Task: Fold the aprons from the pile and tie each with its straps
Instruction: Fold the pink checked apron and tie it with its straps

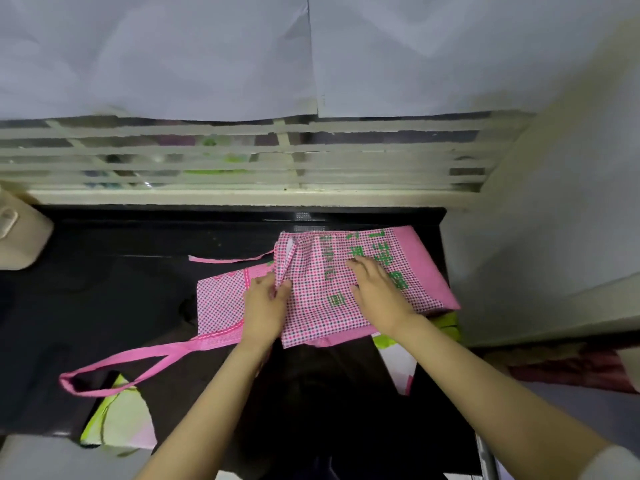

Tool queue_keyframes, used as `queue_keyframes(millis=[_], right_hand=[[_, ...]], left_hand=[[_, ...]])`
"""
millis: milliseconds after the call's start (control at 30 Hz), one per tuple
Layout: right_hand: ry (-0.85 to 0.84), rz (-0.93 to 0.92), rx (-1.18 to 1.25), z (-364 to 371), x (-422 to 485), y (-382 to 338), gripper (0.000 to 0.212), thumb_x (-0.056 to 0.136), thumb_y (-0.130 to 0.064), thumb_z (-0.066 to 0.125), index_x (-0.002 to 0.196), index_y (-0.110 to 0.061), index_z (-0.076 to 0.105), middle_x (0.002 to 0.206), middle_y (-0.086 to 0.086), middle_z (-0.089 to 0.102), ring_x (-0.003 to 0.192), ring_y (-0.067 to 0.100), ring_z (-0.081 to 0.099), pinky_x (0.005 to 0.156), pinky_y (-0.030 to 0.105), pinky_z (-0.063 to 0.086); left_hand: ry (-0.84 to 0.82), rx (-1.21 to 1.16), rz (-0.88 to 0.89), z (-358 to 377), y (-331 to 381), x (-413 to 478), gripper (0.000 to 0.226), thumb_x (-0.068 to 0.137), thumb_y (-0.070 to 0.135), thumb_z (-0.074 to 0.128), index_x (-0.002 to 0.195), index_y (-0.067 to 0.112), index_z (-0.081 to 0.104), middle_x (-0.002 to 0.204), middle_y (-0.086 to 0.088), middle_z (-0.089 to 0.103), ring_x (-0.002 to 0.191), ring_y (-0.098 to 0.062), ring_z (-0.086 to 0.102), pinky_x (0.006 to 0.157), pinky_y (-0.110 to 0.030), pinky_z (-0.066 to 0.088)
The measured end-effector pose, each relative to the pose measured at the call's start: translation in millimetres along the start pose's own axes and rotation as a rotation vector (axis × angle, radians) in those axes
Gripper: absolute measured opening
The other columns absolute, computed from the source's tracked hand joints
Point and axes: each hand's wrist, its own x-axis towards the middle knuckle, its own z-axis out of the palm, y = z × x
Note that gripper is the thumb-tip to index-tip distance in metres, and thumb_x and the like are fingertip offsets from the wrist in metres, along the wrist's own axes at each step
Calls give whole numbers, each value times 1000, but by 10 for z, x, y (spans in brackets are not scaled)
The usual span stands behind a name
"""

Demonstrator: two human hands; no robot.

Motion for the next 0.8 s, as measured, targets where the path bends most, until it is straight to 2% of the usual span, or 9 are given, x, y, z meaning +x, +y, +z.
queue_keyframes(millis=[67,133,233,333,400,500,633,733,800], right_hand=[[-20,-7,-15,42,38,-114,51,96,-12,44,145,-13,28,150,7,26,140,23,20,117,34,17],[-73,-25,-19,73,51,-216,52,98,-17,43,147,-14,25,152,7,24,142,24,16,118,36,14],[-147,-78,-39,117,42,-356,53,100,-27,41,148,-14,22,153,6,20,144,23,12,119,37,10],[-218,-109,-69,183,23,-480,57,100,-33,39,149,-15,18,155,5,16,145,22,10,120,37,8],[-258,-127,-95,241,20,-544,58,100,-33,40,150,-16,15,157,5,12,145,22,9,120,37,7],[-313,-101,-126,321,19,-608,64,98,-27,45,151,-18,11,158,7,5,145,25,10,119,38,15],[-340,-101,-184,379,18,-656,73,94,-16,51,151,-17,6,158,10,1,144,28,13,118,38,17],[-342,-126,-210,396,32,-659,65,97,-20,45,151,-17,8,158,9,2,145,27,8,119,37,9],[-345,-132,-227,418,42,-656,62,98,-24,43,151,-17,10,158,8,2,146,26,4,120,38,5]], left_hand=[[71,94,-65,-111,-170,-34,31,95,21,50,65,14,47,75,-9,53,79,-31,50,68,-36,34],[105,145,-170,-177,-330,-51,31,96,13,48,66,12,41,79,-16,52,79,-33,50,66,-31,28],[82,141,-265,-278,-446,-31,25,97,11,45,73,5,43,83,-15,52,78,-28,48,65,-30,26],[82,94,-311,-452,-468,22,18,99,14,42,94,0,53,95,-12,55,92,-28,52,79,-33,35],[76,94,-328,-541,-552,35,19,99,15,42,88,4,52,93,-12,57,93,-30,53,80,-33,35],[94,131,-343,-582,-690,-31,30,95,15,49,67,10,42,77,-8,50,90,-36,52,73,-33,33],[162,358,-332,-574,-838,-151,21,92,23,55,90,2,60,119,-18,48,112,-36,40,96,-38,29],[185,276,-325,-634,-890,-149,17,92,20,54,82,6,55,117,-20,51,108,-34,44,93,-39,32],[214,237,-324,-715,-898,-134,19,91,16,54,75,7,50,107,-20,54,93,-31,50,82,-37,37]])
